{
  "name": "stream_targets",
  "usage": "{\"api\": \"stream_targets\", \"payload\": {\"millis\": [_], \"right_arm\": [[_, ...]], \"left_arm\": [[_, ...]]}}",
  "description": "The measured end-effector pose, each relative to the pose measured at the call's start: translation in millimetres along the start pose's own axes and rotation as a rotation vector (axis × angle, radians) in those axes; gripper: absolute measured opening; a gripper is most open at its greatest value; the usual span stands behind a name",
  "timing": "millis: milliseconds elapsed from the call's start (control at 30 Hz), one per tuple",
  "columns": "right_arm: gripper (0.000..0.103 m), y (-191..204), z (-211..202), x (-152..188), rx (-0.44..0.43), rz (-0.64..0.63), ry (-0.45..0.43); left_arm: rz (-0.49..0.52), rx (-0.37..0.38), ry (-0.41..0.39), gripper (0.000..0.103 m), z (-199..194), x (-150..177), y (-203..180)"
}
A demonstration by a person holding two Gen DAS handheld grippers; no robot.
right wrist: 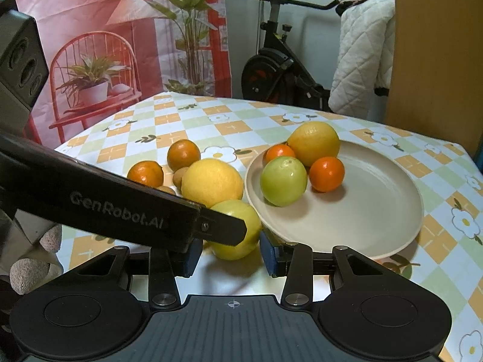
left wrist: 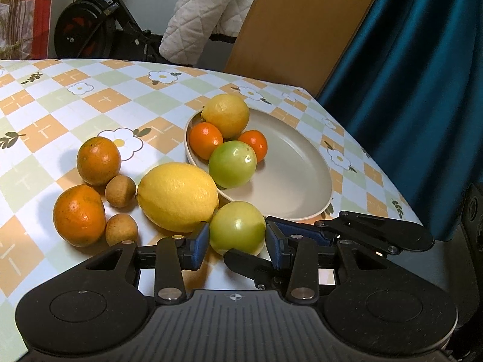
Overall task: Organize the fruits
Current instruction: 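Carry the yellow-green fruit in the left tool over the plate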
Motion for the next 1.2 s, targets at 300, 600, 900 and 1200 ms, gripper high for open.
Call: {"api": "stream_targets", "payload": {"millis": [300, 600, 900, 1200], "right_arm": [[0.038, -2.2, -8.1, -9.1, 0.015, -0.008, -0.04], [0.036, -20.2, -12.3, -17.0, 0.043, 0.03, -0.07], [0.037, -44.7, -3.8, -19.2, 0.07, 0.076, -0.062], [0.037, -61.5, 10.5, -13.4, 0.07, 0.124, -0.023]], "left_arm": [[0.027, 0.0, -0.025, 0.043, -7.2, -10.4, -6.2], [0.091, -0.003, -0.018, 0.043, 2.6, -33.7, -24.5], [0.064, 0.026, 0.022, 0.043, 27.5, -47.5, -26.5], [0.088, 0.013, 0.041, 0.043, 41.4, -51.6, -34.3]]}}
Point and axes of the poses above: each gripper's, at about its wrist camera, not at the fingertips, and z roughly the way its jaws point, y to its left, x to its underside, the point moved 5 cm from there along z, roughly the way its jaws point, and after that the axes turned 2 degrees about y, right-handed, at the moved point
